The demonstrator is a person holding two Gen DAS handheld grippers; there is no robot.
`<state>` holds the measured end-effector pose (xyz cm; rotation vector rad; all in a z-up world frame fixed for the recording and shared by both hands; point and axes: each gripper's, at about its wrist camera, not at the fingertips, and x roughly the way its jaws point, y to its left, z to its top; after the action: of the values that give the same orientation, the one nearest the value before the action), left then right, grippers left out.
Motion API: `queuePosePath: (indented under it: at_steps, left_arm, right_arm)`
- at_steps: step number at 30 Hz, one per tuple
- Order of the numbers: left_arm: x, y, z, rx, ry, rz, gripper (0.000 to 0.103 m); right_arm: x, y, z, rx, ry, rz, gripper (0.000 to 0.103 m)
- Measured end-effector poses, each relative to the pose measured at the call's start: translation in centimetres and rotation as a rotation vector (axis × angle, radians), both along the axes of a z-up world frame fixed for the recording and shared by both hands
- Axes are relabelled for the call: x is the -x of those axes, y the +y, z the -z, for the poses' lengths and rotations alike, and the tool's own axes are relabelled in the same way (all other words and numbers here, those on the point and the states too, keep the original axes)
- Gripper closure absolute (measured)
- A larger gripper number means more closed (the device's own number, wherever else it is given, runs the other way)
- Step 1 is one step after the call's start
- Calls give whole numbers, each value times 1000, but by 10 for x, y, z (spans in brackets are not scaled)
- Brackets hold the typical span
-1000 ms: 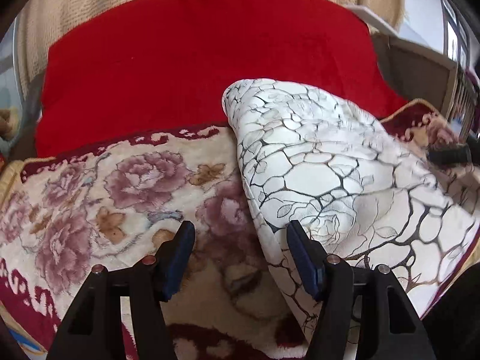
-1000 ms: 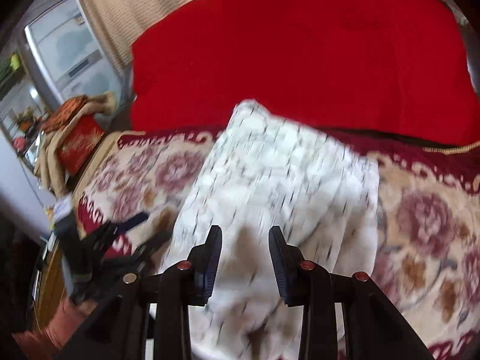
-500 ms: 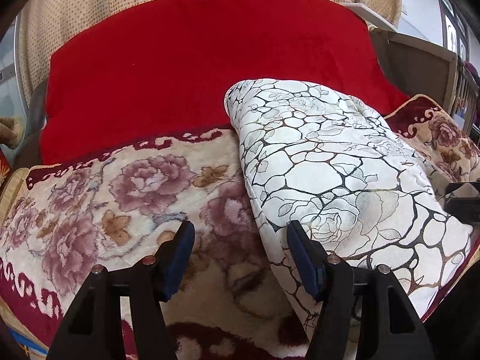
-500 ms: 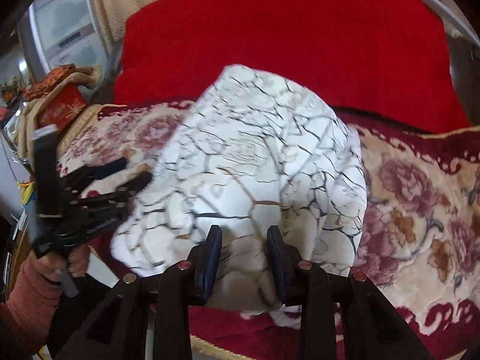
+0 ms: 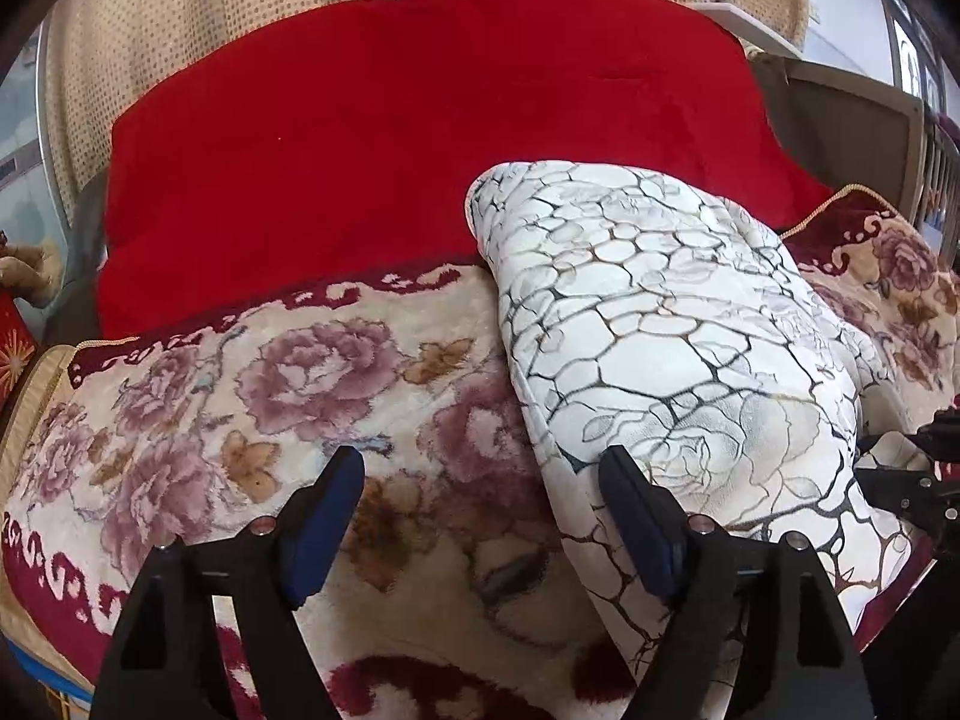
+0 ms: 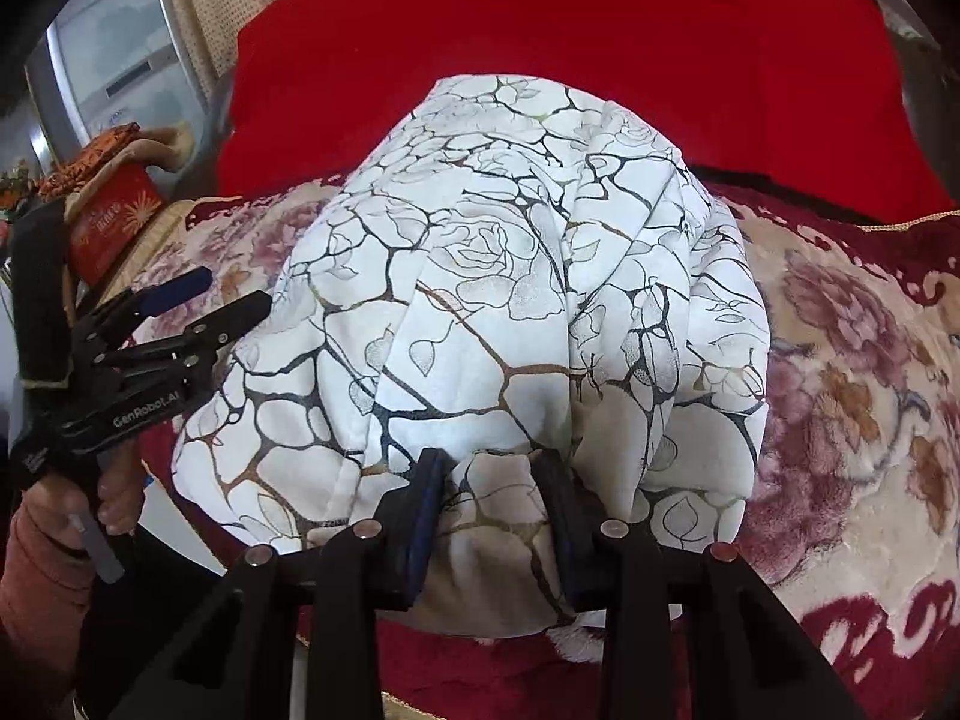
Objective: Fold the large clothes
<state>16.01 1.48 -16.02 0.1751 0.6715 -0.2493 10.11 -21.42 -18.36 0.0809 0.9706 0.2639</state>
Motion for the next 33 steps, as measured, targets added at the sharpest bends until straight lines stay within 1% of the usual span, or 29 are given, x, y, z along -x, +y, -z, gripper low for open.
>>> queuePosePath:
  at_steps: [3, 6, 7, 8, 9, 10, 12, 15, 21, 26, 33]
  left_arm:
    - [5, 5, -8, 0, -61, -27, 22]
    - [7, 8, -15, 3, -95, -38, 22]
    - [7, 10, -16, 6, -101, -41, 22]
    - [7, 11, -16, 10, -102, -44, 22]
    - [8, 11, -17, 14, -102, -47, 22]
    - [8, 11, -18, 18, -102, -51, 22]
    - [8, 11, -18, 23, -101, -55, 22]
    - [8, 13, -18, 24, -103, -60, 22]
    - [6, 18, -17, 36, -102, -75, 22]
    - [5, 21, -18, 47, -102, -86, 22]
    - [4, 22, -18, 48, -101, -88, 22]
  right_arm:
    - [6, -4, -6, 1, -10, 6, 67]
    - [15, -1, -25, 43, -32, 21, 66]
    - [18, 0, -32, 56, -45, 25, 63]
    - [22, 2, -38, 77, -62, 28, 58]
    - [27, 5, -47, 115, -84, 35, 38]
    - [30, 7, -53, 143, -105, 44, 32]
    - [40, 11, -67, 194, -164, 50, 32]
    - [48, 17, -81, 240, -192, 52, 32]
    - [57, 28, -94, 319, -230, 45, 32]
    - [56, 36, -96, 360, -247, 51, 32]
    - [54, 40, -97, 383, -262, 51, 32]
